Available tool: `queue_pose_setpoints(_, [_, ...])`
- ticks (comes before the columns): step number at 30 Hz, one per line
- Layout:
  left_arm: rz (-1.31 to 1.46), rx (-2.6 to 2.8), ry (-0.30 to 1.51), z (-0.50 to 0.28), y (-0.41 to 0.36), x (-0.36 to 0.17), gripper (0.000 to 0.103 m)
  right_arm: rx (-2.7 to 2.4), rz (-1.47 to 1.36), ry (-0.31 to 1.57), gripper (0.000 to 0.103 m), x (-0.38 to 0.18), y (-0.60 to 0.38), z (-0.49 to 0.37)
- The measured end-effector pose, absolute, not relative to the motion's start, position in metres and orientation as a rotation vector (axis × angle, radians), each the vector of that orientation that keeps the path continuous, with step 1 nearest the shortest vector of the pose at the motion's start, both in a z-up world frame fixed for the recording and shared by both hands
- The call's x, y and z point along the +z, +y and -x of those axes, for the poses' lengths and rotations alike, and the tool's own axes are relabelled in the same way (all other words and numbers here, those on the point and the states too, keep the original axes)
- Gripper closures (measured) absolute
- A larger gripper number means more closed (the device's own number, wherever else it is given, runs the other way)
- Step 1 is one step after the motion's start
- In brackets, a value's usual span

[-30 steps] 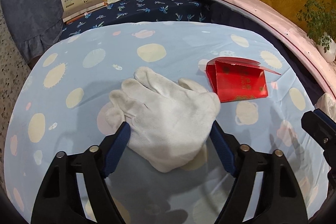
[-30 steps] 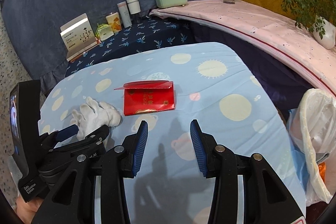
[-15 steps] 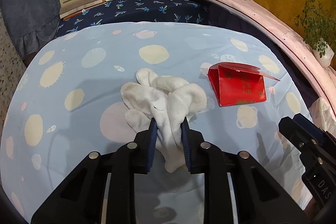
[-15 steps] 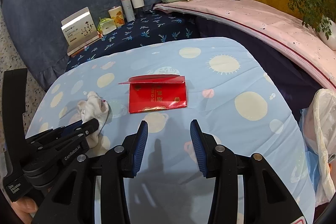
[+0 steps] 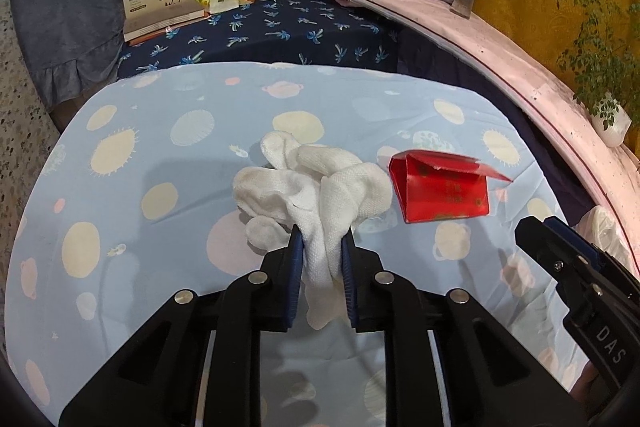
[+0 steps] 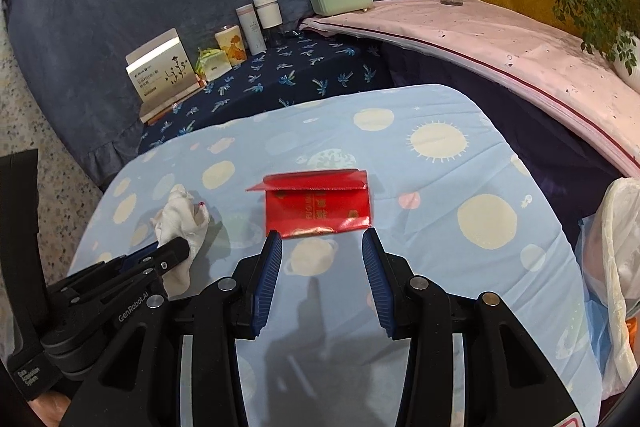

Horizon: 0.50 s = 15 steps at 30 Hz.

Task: Collect trash
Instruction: 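Grasp the white glove with the left tool while the right tool grasps the red card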

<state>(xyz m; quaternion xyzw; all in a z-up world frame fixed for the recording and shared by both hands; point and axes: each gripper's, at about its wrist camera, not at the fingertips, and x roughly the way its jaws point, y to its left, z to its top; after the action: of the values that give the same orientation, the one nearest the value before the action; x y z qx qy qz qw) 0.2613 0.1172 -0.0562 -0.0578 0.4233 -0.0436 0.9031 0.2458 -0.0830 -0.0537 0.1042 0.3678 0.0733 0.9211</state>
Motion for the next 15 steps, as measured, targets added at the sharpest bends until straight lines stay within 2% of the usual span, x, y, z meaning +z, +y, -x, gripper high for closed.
queue_pose_setpoints(15, [0.13,-0.081,0.851,-0.272,0.128,-0.042,0.085,0.117,-0.347,0.741,0.062,-0.056,-0.105,-0.301])
